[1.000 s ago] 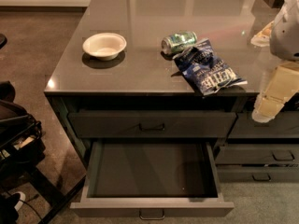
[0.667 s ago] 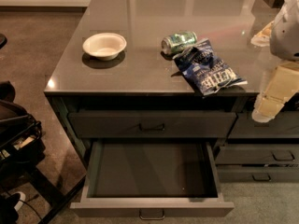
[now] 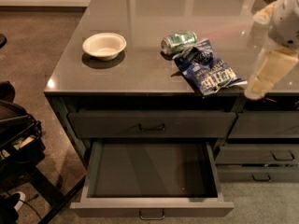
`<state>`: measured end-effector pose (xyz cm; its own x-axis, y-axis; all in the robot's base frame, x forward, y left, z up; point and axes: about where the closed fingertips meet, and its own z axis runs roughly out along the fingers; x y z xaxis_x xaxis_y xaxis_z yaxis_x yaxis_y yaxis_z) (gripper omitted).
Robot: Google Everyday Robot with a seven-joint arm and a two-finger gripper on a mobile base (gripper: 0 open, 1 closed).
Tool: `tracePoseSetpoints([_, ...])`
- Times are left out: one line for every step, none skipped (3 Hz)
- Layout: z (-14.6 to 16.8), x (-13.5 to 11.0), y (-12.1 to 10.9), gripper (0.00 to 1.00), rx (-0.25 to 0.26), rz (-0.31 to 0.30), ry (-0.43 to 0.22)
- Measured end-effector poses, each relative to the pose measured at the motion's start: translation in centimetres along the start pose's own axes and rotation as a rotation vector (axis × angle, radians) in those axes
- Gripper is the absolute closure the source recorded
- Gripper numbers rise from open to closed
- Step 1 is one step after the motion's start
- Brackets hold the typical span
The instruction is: Place blue chip bag into middle drawer
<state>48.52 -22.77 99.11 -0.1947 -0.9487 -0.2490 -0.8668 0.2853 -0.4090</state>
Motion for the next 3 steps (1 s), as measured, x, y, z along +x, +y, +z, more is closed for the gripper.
tracePoseSetpoints([2.4, -1.9, -5.3, 0.0, 0.081, 0.001, -0.102])
tracePoseSetpoints([7.5, -3.7, -9.3, 0.0, 0.066, 0.035, -0.196])
tracePoseSetpoints([13.1, -4.0, -10.5, 0.0, 0.001, 0.12, -0.269])
